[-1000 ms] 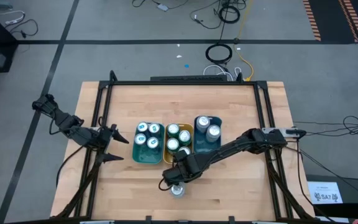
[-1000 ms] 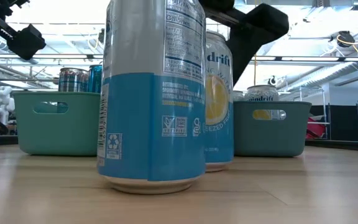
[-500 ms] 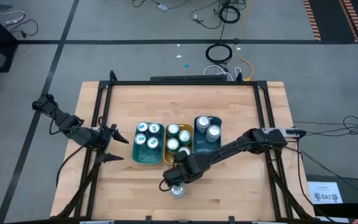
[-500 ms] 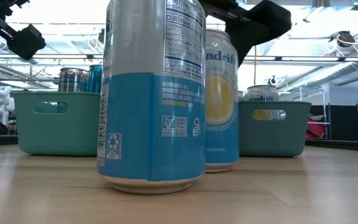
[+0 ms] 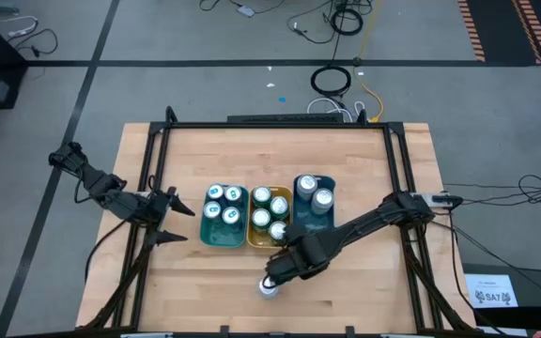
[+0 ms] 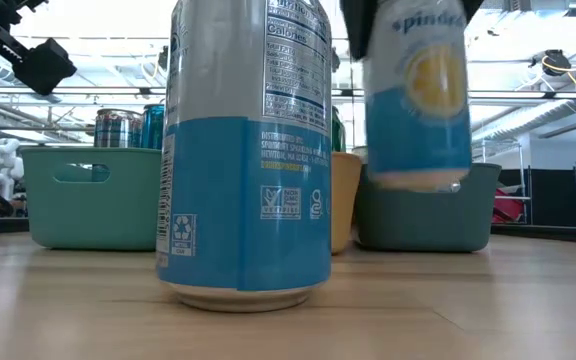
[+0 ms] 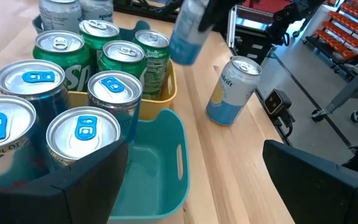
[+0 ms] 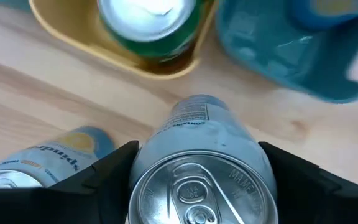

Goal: Sort soda cans
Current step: Put the blue and white soda can into the dark blue bin

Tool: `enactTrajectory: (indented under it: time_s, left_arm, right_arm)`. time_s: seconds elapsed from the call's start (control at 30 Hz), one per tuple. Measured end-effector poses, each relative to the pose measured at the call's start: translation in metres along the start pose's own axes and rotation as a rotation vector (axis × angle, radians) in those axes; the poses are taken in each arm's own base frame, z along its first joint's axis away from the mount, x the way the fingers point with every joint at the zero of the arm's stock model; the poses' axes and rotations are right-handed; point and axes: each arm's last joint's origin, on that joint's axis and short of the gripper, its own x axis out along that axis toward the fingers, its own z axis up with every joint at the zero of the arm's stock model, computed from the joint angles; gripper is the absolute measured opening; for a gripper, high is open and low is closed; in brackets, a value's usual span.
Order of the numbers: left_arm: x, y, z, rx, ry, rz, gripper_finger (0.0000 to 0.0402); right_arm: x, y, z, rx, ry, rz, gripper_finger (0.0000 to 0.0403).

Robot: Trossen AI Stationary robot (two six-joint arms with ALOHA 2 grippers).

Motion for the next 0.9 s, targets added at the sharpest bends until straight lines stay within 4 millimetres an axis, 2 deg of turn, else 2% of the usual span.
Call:
enactTrajectory:
  time_s: [0.17, 0.33, 0.47, 0.63, 0.77, 0.9]
  left_arm:
    - [0.000, 0.000, 0.000, -0.025, -0.007, 0.016, 0.0382]
    - [0.000, 0.001, 0.000, -0.051, -0.009, 0.025, 0.0382]
    - [0.000, 0.001, 0.000, -0.052, -0.015, 0.036, 0.0382]
    - [0.000, 0.002, 0.001, -0.052, -0.030, 0.069, 0.0382]
    - [0.000, 0.002, 0.001, -0.052, -0.031, 0.072, 0.0382]
    - [0.000, 0.002, 0.001, -0.052, -0.033, 0.075, 0.0382]
  right_arm:
    - [-0.025, -0.015, 0.008, -0.029, -0.047, 0.032, 0.0279]
    - [-0.057, -0.034, 0.032, -0.050, -0.147, 0.107, 0.0279]
    - [-0.068, -0.047, 0.054, -0.086, -0.174, 0.125, 0.0279]
    - [-0.059, -0.068, 0.072, -0.115, -0.135, 0.058, 0.0279]
    - [-0.040, -0.091, 0.070, -0.108, -0.092, -0.030, 0.0279]
    - [-0.028, -0.104, 0.070, -0.087, -0.069, 0.071, 0.0280]
